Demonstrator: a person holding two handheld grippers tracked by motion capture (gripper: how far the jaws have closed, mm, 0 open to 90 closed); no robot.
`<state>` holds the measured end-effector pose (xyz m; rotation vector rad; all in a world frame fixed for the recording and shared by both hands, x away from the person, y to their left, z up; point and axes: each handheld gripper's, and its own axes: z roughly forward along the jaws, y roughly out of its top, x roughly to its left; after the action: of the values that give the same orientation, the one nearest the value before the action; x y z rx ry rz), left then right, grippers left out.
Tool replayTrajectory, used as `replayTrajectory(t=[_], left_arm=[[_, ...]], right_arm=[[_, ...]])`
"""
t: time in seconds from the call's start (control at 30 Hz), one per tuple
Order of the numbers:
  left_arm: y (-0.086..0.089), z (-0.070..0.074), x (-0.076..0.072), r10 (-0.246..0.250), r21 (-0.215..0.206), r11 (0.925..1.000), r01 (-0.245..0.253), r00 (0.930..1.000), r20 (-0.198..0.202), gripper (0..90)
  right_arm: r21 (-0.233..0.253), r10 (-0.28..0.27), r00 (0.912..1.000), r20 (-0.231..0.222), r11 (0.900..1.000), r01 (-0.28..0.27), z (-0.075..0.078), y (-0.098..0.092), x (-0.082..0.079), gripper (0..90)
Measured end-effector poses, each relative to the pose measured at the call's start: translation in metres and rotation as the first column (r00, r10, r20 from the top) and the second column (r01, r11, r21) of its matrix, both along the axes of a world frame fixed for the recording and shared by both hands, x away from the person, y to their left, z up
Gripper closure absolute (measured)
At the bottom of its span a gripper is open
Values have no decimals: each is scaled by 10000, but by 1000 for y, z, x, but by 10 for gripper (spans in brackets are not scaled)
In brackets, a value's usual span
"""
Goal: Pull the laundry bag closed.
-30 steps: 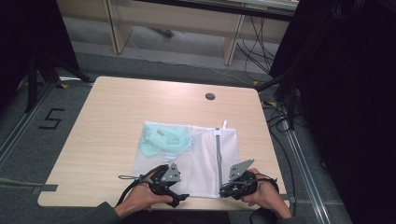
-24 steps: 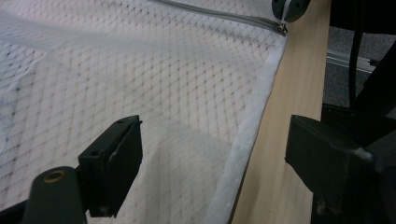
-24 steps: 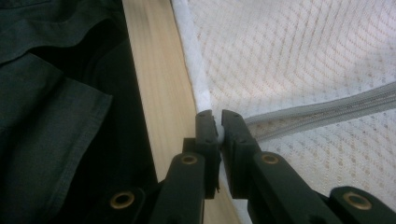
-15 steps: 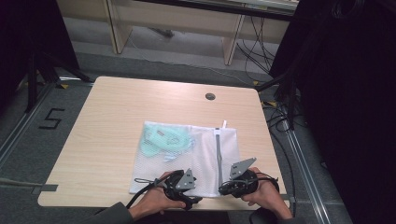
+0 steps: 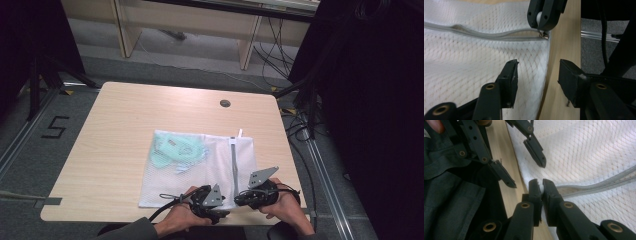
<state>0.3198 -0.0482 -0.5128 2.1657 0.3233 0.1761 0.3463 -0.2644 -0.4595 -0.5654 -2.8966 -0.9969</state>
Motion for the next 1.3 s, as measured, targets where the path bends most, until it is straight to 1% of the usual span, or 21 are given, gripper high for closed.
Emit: replayTrajectory(t=[0.07,0.1,0.2,0.37,0.4,0.5,0.53,0.57,0.6,0.67,0.73,0.77,0.87,0.9,0.93,1.0,1.03,1.07,1.17,1.27,1.3], left_arm=[[-3,0,0,-95,14,10000,95,9999,89,552],[-5,0,0,-115,42,9999,115,9998,154,566],[-8,-2,0,-104,87,9999,101,9996,248,598],[-12,-1,1,-237,204,9995,232,9995,229,666],[-13,0,3,-342,331,9989,334,9991,243,686],[-16,0,5,-511,496,9976,488,9976,470,742],[-17,0,5,-494,533,9975,473,9979,407,757],[-17,0,6,-593,593,9967,557,9965,597,768],[-17,-1,6,-556,594,9968,526,9972,506,781],[-18,-1,5,-572,549,9970,540,9966,594,810],[-18,-1,4,-694,705,9955,641,9947,756,849],[-17,0,5,-773,895,9935,699,9936,825,861],[-18,-1,3,-700,740,9953,632,9932,925,883],[-17,0,4,-808,808,9941,728,9916,1007,885],[-15,2,6,-852,1080,9914,737,9907,1063,886],[-16,1,4,-669,594,9963,626,9950,737,886],[-16,0,4,-642,573,9966,598,9948,786,886],[-15,1,5,-762,709,9950,706,9939,800,887],[-15,1,5,-783,712,9948,726,9937,797,888],[-16,0,3,-759,678,9952,702,9934,862,889],[-16,-1,3,-734,612,9958,682,9936,860,889]], right_arm=[[22,-20,10000,88,10000,19,0,0,1,862],[-22,-46,10000,1,10000,46,1,0,0,862],[133,-84,9999,65,9999,84,1,0,1,862],[147,-108,9999,41,9998,108,2,0,1,862],[154,-108,9999,36,9998,108,2,0,1,862],[167,-145,9999,39,9998,145,2,0,1,862],[147,-115,9999,75,9998,113,2,0,2,862],[125,-119,9999,74,9999,118,2,0,2,862],[125,-134,9999,90,9998,133,2,0,2,862],[58,-166,9998,95,9998,165,2,0,2,862],[58,-160,9999,61,9999,160,2,0,3,862],[60,-143,9999,66,9999,143,2,0,3,862],[104,-187,9998,74,9998,186,2,-1,3,862],[196,-249,9996,95,9995,247,1,-1,3,862],[209,-223,9997,68,9995,221,1,-1,3,862],[195,-285,9996,29,9994,285,1,-2,4,862],[165,-280,9996,13,9995,280,2,-2,4,862],[180,-267,9996,32,9995,266,1,-2,5,862],[156,-195,9998,102,9997,194,1,-3,6,862],[174,-286,9996,-46,9994,287,-1,-3,6,862],[164,-248,9997,9,9996,248,-2,-3,7,863]])
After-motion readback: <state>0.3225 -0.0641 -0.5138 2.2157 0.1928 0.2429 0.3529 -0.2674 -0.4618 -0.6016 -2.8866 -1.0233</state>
